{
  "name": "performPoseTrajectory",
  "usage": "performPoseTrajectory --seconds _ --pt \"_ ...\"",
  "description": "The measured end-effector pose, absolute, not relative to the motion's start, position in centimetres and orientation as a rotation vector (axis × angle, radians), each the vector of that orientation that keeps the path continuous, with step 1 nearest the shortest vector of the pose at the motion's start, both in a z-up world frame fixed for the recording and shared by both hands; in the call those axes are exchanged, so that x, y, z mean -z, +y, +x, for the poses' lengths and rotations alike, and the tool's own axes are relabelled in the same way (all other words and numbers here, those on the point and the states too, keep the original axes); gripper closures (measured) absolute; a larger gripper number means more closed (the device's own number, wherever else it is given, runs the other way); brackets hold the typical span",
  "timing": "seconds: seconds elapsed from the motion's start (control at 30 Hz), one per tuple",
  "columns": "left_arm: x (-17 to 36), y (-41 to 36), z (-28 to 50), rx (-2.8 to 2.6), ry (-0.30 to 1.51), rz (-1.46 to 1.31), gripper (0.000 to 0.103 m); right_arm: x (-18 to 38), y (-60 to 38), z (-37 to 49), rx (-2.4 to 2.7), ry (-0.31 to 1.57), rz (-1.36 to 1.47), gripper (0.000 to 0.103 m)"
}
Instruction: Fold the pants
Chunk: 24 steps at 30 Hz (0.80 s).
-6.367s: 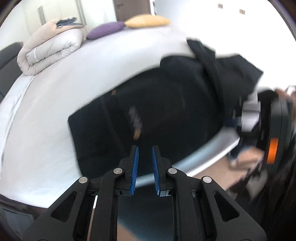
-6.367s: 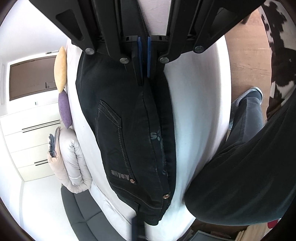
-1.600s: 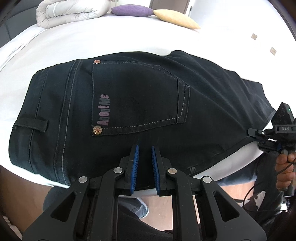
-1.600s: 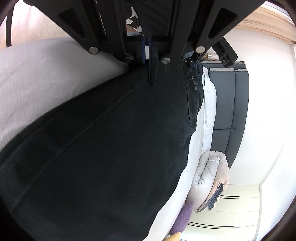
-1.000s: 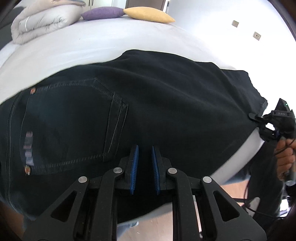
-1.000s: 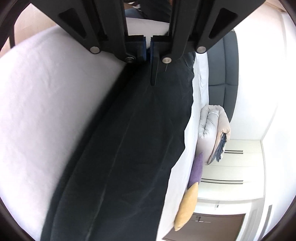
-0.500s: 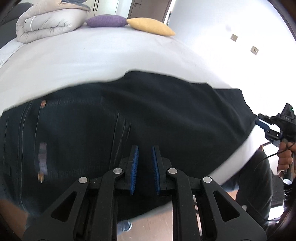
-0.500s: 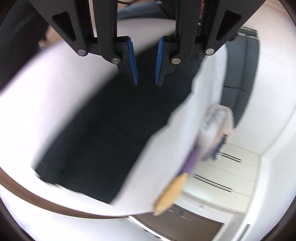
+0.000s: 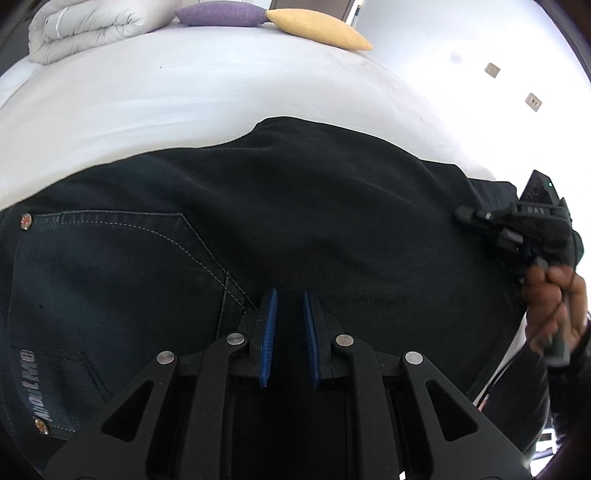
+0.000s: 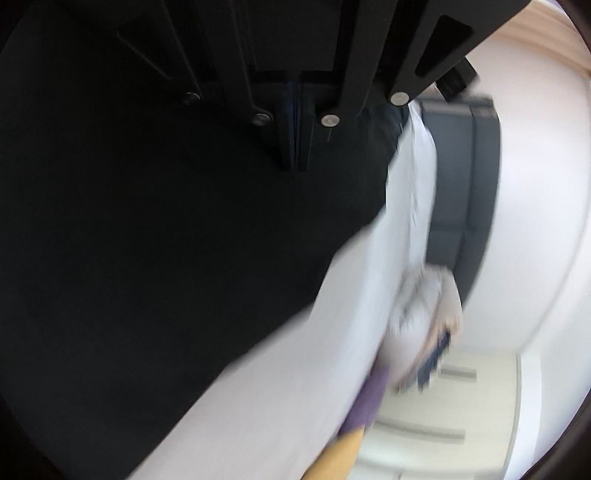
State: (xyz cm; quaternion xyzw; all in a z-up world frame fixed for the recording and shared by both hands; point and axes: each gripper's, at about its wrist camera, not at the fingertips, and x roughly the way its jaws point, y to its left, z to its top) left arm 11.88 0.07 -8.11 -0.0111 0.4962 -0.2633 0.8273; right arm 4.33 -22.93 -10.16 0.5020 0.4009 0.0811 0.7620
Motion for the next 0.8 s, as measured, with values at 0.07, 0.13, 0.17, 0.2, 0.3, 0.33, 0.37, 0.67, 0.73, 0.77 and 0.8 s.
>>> performPoseTrajectory --seconds 0.07,0.13,0.17,0.2,0.3,0.33,0.37,0.67,0.73,0.77,0.8 --pt "8.2 0.4 11.7 0.561 1.049 -0.028 0.089 10.0 -27.1 3.1 -0.064 0.776 1.123 0.103" --pt "8.2 0.7 11.6 0.564 1.039 -0.029 0.089 9.9 -31.1 1.4 0.038 0.697 1.174 0.103" --pt "8.2 1.7 11.6 0.567 1.036 -0.035 0.089 9.8 -33.2 0.4 0.090 0.655 1.193 0.103" --pt "8.2 2.0 11.5 0.571 1.034 -0.047 0.089 9.2 -35.8 -1.2 0.175 0.603 1.185 0.103" --pt "8.1 3.4 11.4 0.580 1.028 -0.081 0.089 7.5 -40.9 -5.1 0.356 0.452 1.162 0.103" --pt "8.1 3.7 11.4 0.580 1.028 -0.086 0.089 7.1 -42.0 -6.3 0.429 0.435 1.163 0.103" --pt "7.9 3.9 11.2 0.577 1.031 -0.090 0.089 6.7 -42.8 -7.4 0.503 0.435 1.166 0.094" --pt "2.2 1.9 13.8 0.596 0.943 0.009 0.088 5.3 -27.5 -0.7 -0.016 0.613 1.028 0.094" --pt "3.2 1.5 15.8 0.599 0.971 0.007 0.088 7.3 -23.4 2.5 -0.117 0.709 1.024 0.094" --pt "3.6 1.5 16.5 0.601 0.982 0.009 0.088 8.4 -21.7 3.9 -0.151 0.768 1.028 0.094" --pt "4.3 1.7 17.3 0.597 0.992 0.017 0.088 9.7 -20.4 5.4 -0.174 0.828 1.015 0.094"
